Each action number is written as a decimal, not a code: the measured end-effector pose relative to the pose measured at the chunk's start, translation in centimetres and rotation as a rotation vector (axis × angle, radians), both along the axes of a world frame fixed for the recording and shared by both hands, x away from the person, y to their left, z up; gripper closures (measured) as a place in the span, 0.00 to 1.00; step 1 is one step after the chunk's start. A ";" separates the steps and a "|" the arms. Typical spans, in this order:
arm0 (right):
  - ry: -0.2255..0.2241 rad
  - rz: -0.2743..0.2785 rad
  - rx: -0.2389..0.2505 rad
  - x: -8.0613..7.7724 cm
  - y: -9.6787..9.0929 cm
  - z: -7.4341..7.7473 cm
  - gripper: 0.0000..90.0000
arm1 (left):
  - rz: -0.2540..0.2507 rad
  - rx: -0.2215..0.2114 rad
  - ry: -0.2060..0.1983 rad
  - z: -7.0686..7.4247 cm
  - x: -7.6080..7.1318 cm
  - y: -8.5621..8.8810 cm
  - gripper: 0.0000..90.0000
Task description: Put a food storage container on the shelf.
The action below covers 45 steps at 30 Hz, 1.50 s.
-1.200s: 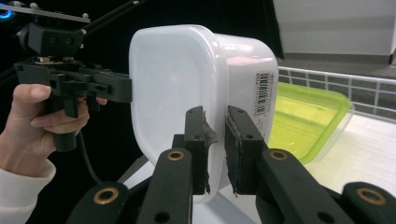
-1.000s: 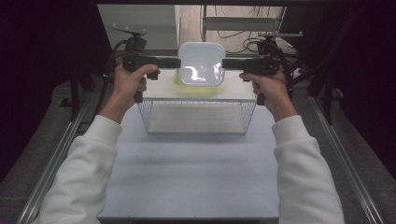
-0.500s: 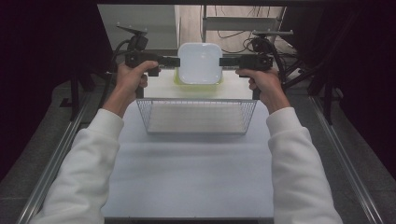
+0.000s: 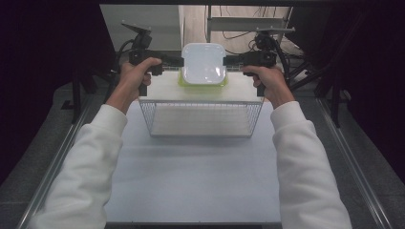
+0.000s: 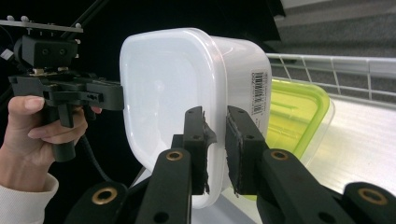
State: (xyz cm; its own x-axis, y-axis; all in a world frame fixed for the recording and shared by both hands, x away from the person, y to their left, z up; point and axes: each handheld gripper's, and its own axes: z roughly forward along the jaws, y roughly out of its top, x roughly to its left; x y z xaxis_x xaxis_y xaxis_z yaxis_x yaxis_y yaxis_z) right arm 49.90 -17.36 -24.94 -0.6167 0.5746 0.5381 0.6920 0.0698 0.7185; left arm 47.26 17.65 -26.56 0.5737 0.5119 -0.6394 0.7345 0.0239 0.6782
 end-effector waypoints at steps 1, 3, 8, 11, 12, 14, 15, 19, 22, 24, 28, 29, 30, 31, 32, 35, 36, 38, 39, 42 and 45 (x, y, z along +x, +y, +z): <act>0.003 0.000 0.003 0.1 0.0 0.0 0.87 | 0.000 -0.003 0.003 0.0 0.1 0.0 0.90; 0.010 -0.004 0.013 0.3 -0.1 -0.1 0.87 | 0.003 -0.004 0.009 -0.1 0.3 0.1 0.90; 0.048 -0.004 0.056 0.9 -0.3 -0.3 0.87 | 0.010 -0.033 0.052 -0.5 1.0 0.3 0.90; 0.065 -0.013 0.077 1.4 -0.4 -0.4 0.87 | 0.020 -0.057 0.074 -0.6 1.5 0.3 0.90; 0.077 -0.016 0.085 1.6 -0.4 -0.5 0.87 | 0.021 -0.063 0.079 -0.7 1.6 0.4 0.89; 0.095 -0.018 0.094 1.8 -0.4 -0.6 0.86 | 0.024 -0.079 0.090 -0.8 2.0 0.5 0.89; 0.100 -0.019 0.098 2.0 -0.4 -0.6 0.86 | 0.029 -0.088 0.097 -0.9 2.2 0.6 0.89; 0.133 -0.042 0.119 2.5 -0.4 -0.9 0.84 | 0.059 -0.116 0.127 -1.1 2.8 0.6 0.88; 0.152 -0.057 0.142 2.9 -0.4 -1.2 0.84 | 0.077 -0.125 0.140 -1.1 3.1 0.6 0.87; 0.168 -0.070 0.160 3.1 -0.3 -1.4 0.84 | 0.091 -0.125 0.143 -1.2 3.3 0.6 0.86; 0.184 -0.091 0.144 3.5 -0.1 -1.8 0.80 | 0.111 -0.097 0.143 -1.5 3.6 0.5 0.87; 0.188 -0.095 0.139 3.6 -0.1 -1.9 0.80 | 0.113 -0.102 0.142 -1.5 3.6 0.5 0.87; 0.192 -0.096 0.152 3.7 -0.1 -2.0 0.79 | 0.115 -0.103 0.138 -1.5 3.6 0.5 0.87; 0.194 -0.097 0.158 3.7 -0.1 -2.1 0.79 | 0.115 -0.103 0.134 -1.6 3.6 0.5 0.87; 0.194 -0.098 0.160 3.7 -0.1 -2.1 0.79 | 0.116 -0.103 0.132 -1.6 3.6 0.5 0.87; 0.192 -0.100 0.153 3.6 -0.1 -2.1 0.79 | 0.116 -0.107 0.129 -1.6 3.6 0.5 0.87; 0.190 -0.100 0.152 3.6 0.0 -2.1 0.79 | 0.116 -0.107 0.127 -1.6 3.6 0.5 0.87; 0.184 -0.101 0.144 3.5 0.0 -2.0 0.78 | 0.113 -0.111 0.119 -1.7 3.6 0.5 0.85; 0.176 -0.099 0.138 3.5 0.0 -2.0 0.77 | 0.112 -0.112 0.113 -1.7 3.6 0.4 0.83; 0.130 -0.100 0.121 3.1 0.2 -1.7 0.70 | 0.134 -0.078 0.060 -1.4 3.1 0.4 0.75; 0.061 -0.114 0.087 2.4 0.3 -1.0 0.61 | 0.147 -0.060 0.010 -0.9 2.2 0.5 0.62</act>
State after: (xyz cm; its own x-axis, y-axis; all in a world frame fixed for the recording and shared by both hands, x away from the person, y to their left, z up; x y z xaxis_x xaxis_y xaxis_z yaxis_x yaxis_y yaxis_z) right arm 52.27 -17.04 -25.96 -0.5145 0.5888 0.6234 0.7347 -0.0722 0.6745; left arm 49.45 18.19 -27.47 0.4887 0.5507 -0.6767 0.7269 0.1719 0.6649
